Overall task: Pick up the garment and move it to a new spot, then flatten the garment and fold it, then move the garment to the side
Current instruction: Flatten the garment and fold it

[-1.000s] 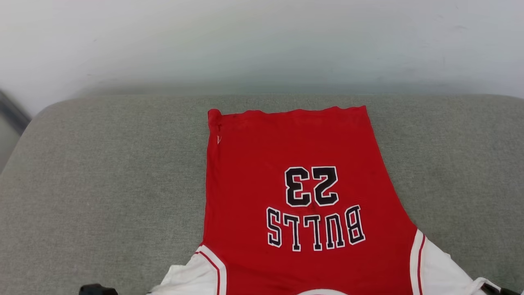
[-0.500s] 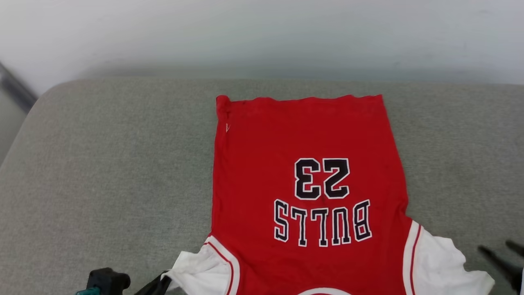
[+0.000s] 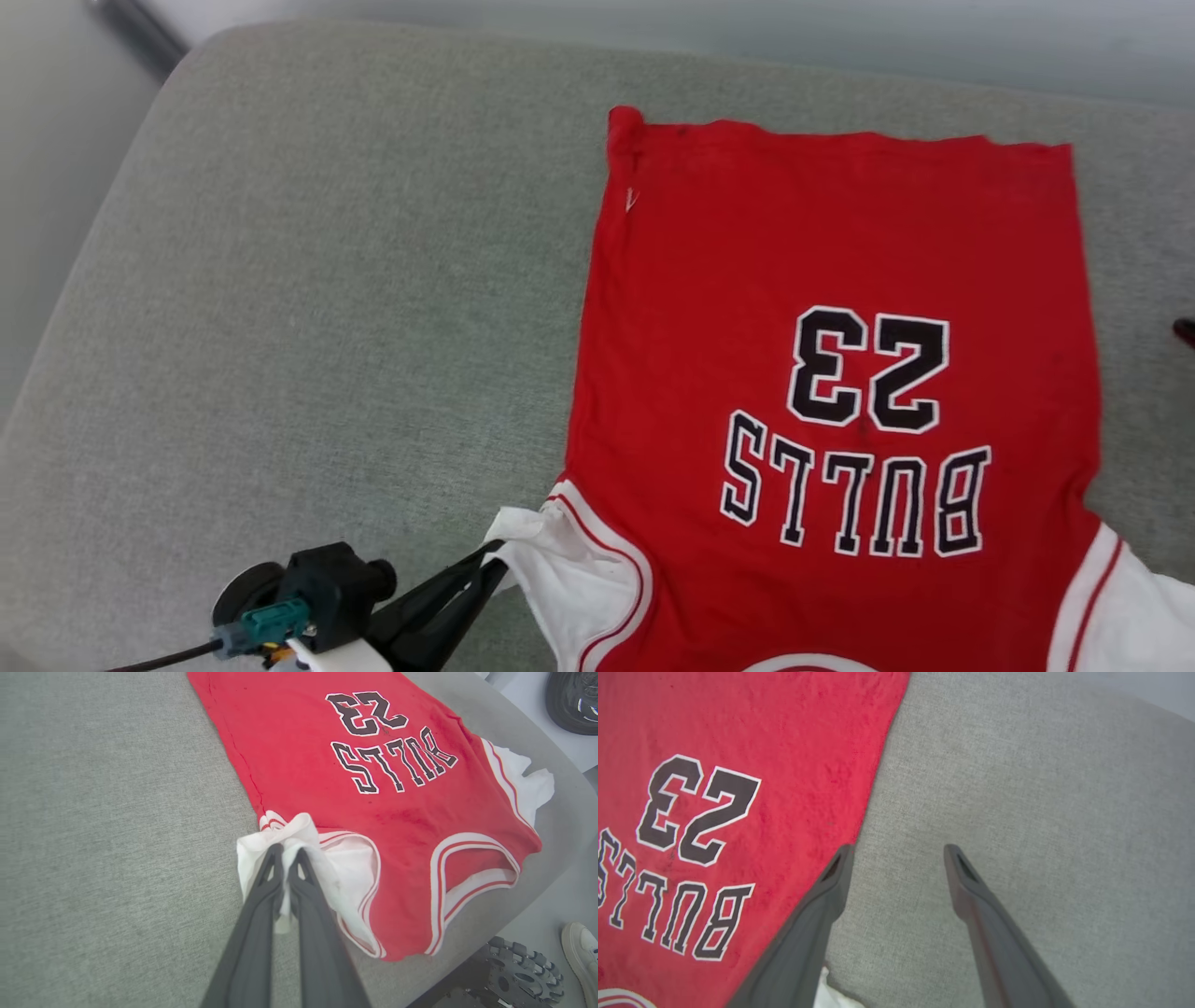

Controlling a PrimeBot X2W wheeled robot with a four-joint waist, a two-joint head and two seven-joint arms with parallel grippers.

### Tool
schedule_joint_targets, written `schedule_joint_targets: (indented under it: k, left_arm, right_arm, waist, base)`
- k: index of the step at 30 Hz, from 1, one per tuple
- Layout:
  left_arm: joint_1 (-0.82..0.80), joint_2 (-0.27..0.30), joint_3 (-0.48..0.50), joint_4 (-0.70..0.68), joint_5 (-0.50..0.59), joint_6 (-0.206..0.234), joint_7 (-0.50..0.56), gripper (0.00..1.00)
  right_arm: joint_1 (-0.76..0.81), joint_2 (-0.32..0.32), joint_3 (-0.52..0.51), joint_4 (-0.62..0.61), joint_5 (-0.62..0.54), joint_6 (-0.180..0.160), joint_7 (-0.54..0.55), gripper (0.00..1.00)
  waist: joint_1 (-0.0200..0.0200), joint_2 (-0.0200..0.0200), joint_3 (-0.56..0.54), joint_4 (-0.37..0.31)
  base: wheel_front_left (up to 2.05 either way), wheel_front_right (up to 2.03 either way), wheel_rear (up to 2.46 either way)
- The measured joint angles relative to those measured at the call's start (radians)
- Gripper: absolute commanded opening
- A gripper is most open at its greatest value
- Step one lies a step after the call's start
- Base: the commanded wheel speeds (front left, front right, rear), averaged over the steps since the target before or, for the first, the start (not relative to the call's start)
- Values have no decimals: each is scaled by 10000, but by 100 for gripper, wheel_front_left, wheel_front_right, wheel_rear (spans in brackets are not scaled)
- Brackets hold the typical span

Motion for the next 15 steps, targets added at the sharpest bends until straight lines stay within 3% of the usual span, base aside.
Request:
schedule_joint_targets:
  k: [4,7,15]
  left_arm:
    - [-384,-234,-98,-399,322,-35,151,0]
    - [-683,-368,-165,-646,700,-84,201,0]
    - [-1196,-857,-359,-790,1129,-259,234,0]
  right_arm:
    - [-1676,368,-510,477,-953,0,1783,100]
    - [-2726,190,-704,711,-1883,0,2596,100]
    - [-4567,347,-1296,1436,-3179,0,3963,100]
  waist:
    - [1,-1,658,600]
    - [1,0,1129,1059]
    - [1,0,2338,2134]
  base:
    - [0,0,0]
    - [0,0,0]
    - [0,0,0]
